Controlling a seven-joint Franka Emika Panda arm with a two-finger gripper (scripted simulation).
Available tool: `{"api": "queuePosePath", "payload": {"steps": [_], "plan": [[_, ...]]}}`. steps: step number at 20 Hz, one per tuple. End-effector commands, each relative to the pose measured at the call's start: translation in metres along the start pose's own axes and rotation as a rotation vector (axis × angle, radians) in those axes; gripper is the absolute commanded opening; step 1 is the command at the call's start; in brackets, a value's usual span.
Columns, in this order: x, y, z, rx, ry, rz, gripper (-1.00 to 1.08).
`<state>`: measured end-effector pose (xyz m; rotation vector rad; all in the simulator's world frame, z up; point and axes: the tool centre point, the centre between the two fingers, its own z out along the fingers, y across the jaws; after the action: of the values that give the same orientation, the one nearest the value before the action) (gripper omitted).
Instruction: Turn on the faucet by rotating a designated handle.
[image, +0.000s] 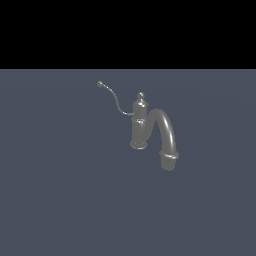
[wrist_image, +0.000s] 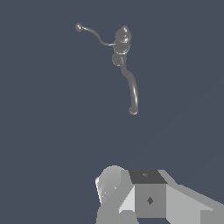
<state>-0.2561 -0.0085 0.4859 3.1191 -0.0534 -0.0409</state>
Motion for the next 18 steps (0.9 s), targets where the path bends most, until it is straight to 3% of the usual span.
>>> {"api": "queuePosePath", "payload": {"steps": [1,18], "plan": [[0.000,0.000,0.000,0.000,0.000,0.000,-1.00],[0.009,0.009,0.003,-0.008,-0.020,0.049,-1.00]]}}
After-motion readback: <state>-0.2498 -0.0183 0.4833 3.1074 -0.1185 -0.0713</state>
